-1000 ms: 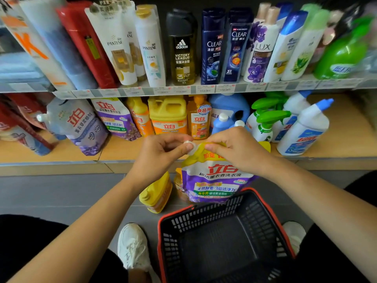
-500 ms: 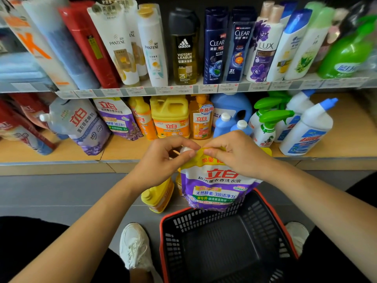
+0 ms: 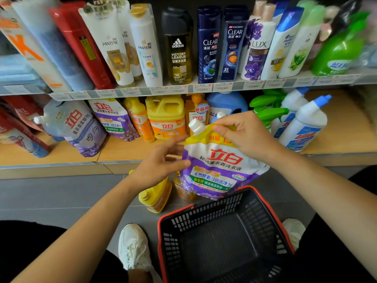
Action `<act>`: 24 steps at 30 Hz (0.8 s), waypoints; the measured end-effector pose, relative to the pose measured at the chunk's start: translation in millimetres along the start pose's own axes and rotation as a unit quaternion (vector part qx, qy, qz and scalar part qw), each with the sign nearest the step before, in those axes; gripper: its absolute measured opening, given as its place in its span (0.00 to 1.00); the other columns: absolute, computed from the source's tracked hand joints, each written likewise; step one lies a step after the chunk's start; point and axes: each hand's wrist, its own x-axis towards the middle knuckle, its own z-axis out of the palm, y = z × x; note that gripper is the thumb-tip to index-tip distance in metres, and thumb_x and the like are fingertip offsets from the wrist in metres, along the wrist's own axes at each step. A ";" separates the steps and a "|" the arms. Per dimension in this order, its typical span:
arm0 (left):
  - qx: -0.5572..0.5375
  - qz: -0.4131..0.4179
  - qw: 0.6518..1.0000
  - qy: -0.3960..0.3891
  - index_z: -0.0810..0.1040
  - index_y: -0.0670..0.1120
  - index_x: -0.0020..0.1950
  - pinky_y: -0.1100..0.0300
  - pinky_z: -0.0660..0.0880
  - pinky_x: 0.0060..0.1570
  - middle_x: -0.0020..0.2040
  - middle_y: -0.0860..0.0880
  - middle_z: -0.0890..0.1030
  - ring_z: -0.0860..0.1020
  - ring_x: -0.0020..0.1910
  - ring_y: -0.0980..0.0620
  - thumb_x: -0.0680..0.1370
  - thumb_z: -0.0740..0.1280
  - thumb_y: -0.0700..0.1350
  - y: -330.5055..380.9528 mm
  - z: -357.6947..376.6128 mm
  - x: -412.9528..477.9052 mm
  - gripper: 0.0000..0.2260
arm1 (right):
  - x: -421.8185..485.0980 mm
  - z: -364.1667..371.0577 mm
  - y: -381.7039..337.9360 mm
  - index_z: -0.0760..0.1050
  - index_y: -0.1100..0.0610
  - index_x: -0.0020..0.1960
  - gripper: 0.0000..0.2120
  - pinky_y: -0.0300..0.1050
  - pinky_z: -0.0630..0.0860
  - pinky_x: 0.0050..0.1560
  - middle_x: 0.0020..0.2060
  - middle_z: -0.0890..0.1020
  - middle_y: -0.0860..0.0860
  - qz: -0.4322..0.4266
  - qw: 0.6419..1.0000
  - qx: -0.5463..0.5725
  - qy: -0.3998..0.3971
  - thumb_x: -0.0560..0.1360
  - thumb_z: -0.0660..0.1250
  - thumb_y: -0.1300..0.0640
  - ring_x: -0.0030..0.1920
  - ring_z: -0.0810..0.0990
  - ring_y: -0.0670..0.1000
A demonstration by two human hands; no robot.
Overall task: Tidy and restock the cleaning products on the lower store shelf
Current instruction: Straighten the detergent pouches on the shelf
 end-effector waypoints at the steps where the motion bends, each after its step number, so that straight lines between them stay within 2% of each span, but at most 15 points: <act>1: 0.018 -0.046 0.998 -0.029 0.69 0.50 0.74 0.61 0.79 0.54 0.64 0.49 0.81 0.80 0.59 0.55 0.75 0.73 0.42 -10.1 0.3 -0.4 0.28 | 1.3 -3.6 0.0 0.83 0.58 0.57 0.09 0.32 0.75 0.47 0.45 0.84 0.43 -0.001 1.000 0.008 0.014 0.79 0.68 0.60 0.44 0.81 0.34; 3: 0.014 -0.128 0.990 -0.061 0.70 0.47 0.74 0.70 0.77 0.50 0.66 0.52 0.79 0.80 0.57 0.61 0.78 0.72 0.42 -29.8 6.3 -2.5 0.25 | 2.5 -9.2 -1.6 0.81 0.54 0.58 0.09 0.31 0.76 0.48 0.45 0.83 0.39 -0.016 0.999 0.023 0.043 0.79 0.68 0.61 0.45 0.81 0.33; 5: -0.031 -0.181 0.982 -0.052 0.73 0.48 0.70 0.70 0.76 0.48 0.62 0.52 0.82 0.81 0.54 0.61 0.80 0.70 0.44 -44.9 16.6 -3.9 0.18 | 2.2 -12.2 -4.5 0.80 0.51 0.57 0.09 0.31 0.77 0.46 0.43 0.83 0.34 -0.033 0.997 0.031 0.066 0.78 0.68 0.61 0.44 0.81 0.34; 7: -0.094 -0.232 0.968 0.005 0.74 0.51 0.67 0.65 0.77 0.48 0.57 0.49 0.84 0.82 0.50 0.57 0.80 0.70 0.47 -54.9 26.1 -2.8 0.16 | 1.4 -13.9 -6.6 0.80 0.50 0.56 0.09 0.30 0.75 0.44 0.40 0.83 0.32 -0.043 0.996 0.034 0.074 0.79 0.68 0.61 0.43 0.82 0.35; 9: -0.183 -0.261 0.945 0.078 0.76 0.47 0.65 0.59 0.76 0.49 0.53 0.46 0.85 0.82 0.48 0.53 0.80 0.70 0.46 -61.9 30.1 2.1 0.15 | 0.8 -16.6 -7.4 0.81 0.49 0.53 0.08 0.28 0.74 0.42 0.38 0.83 0.31 -0.053 0.994 0.030 0.090 0.79 0.67 0.61 0.41 0.82 0.35; 12: -0.277 -0.284 0.908 0.130 0.80 0.43 0.56 0.58 0.76 0.48 0.45 0.45 0.85 0.82 0.41 0.53 0.79 0.71 0.43 -64.7 28.8 7.8 0.08 | 2.1 -24.4 -5.3 0.80 0.48 0.50 0.07 0.27 0.72 0.40 0.35 0.82 0.33 -0.040 0.989 0.030 0.141 0.79 0.67 0.60 0.39 0.80 0.34; 14: -0.292 -0.277 0.900 0.166 0.80 0.43 0.48 0.60 0.75 0.44 0.39 0.46 0.83 0.79 0.38 0.53 0.78 0.71 0.41 -63.9 26.2 10.5 0.03 | 3.6 -30.7 -0.3 0.81 0.50 0.49 0.06 0.30 0.73 0.38 0.34 0.82 0.39 -0.020 0.986 0.019 0.163 0.80 0.67 0.58 0.37 0.79 0.36; 16: -0.280 -0.245 0.904 0.212 0.79 0.43 0.42 0.60 0.75 0.42 0.36 0.47 0.83 0.78 0.36 0.53 0.78 0.71 0.39 -61.7 23.0 13.3 0.05 | 5.8 -36.1 9.3 0.83 0.55 0.46 0.07 0.40 0.76 0.37 0.34 0.83 0.49 0.000 0.983 -0.011 0.181 0.80 0.67 0.56 0.36 0.78 0.41; 18: -0.245 -0.191 0.917 0.250 0.79 0.43 0.39 0.60 0.73 0.40 0.33 0.49 0.82 0.77 0.34 0.54 0.78 0.71 0.38 -56.6 19.3 14.7 0.08 | 7.8 -39.7 21.7 0.84 0.62 0.45 0.12 0.50 0.79 0.39 0.36 0.84 0.59 0.034 0.979 -0.027 0.197 0.80 0.67 0.55 0.37 0.81 0.51; 20: -0.210 -0.130 0.926 0.286 0.78 0.43 0.38 0.61 0.72 0.38 0.30 0.51 0.79 0.75 0.31 0.56 0.78 0.71 0.38 -50.5 15.1 15.1 0.09 | 8.8 -41.3 34.1 0.83 0.64 0.45 0.14 0.57 0.79 0.42 0.38 0.83 0.62 0.067 0.974 -0.023 0.215 0.80 0.67 0.54 0.40 0.83 0.59; 22: -0.181 -0.072 0.929 0.315 0.78 0.45 0.38 0.62 0.73 0.38 0.32 0.51 0.79 0.76 0.33 0.57 0.79 0.71 0.38 -42.1 11.1 16.0 0.10 | 10.5 -40.3 46.7 0.83 0.65 0.44 0.14 0.58 0.78 0.43 0.38 0.82 0.65 0.098 0.968 -0.012 0.232 0.79 0.68 0.55 0.38 0.81 0.59; 24: -0.154 -0.029 0.927 0.342 0.77 0.47 0.38 0.58 0.74 0.41 0.36 0.48 0.79 0.77 0.38 0.54 0.78 0.72 0.39 -32.3 6.2 18.7 0.10 | 12.5 -37.8 58.8 0.81 0.69 0.43 0.15 0.55 0.75 0.40 0.38 0.81 0.68 0.140 0.962 0.003 0.236 0.78 0.69 0.56 0.36 0.75 0.56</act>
